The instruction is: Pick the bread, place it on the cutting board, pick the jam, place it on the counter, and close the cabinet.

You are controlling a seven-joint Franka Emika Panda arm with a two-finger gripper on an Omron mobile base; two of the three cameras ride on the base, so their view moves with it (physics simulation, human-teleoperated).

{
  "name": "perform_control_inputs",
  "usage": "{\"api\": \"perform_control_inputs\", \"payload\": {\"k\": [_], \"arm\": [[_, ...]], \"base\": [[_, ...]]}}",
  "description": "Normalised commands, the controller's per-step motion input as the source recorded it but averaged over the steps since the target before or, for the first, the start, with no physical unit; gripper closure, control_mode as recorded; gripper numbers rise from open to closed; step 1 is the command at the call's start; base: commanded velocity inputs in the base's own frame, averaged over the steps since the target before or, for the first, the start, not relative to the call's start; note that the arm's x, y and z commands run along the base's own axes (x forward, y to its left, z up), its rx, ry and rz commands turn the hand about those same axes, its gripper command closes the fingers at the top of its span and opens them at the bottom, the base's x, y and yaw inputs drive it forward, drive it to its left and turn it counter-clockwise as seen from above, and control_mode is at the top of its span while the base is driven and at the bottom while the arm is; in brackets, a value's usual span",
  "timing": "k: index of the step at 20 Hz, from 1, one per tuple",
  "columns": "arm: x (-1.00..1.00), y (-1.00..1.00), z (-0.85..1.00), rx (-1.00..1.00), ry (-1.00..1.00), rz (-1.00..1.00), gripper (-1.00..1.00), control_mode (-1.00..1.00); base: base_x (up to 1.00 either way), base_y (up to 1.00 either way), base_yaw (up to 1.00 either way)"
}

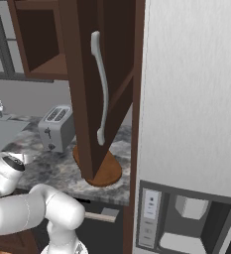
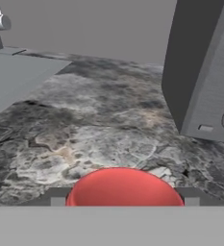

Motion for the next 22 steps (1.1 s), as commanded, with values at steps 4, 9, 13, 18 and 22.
{"api": "perform_control_inputs", "payload": {"k": [4, 9, 13, 18, 22], "arm": [[0.0, 0.0, -0.22, 0.0, -0.01, 0.0, 1.0, -1.0], [0.0, 0.0, -0.01, 0.01, 0.0, 0.0, 1.0, -1.0], [0.0, 0.0, 0.0, 0.01, 0.0, 0.0, 1.0, -1.0], [0.0, 0.0, 0.0, 0.01, 0.0, 0.0, 1.0, -1.0], [0.0, 0.0, -0.09, 0.0, -0.04, 0.0, 1.0, -1.0]], "base": [[0.0, 0.0, 0.0], [0.0, 0.0, 0.0], [0.0, 0.0, 0.0], [0.0, 0.0, 0.0], [0.0, 0.0, 0.0]]}}
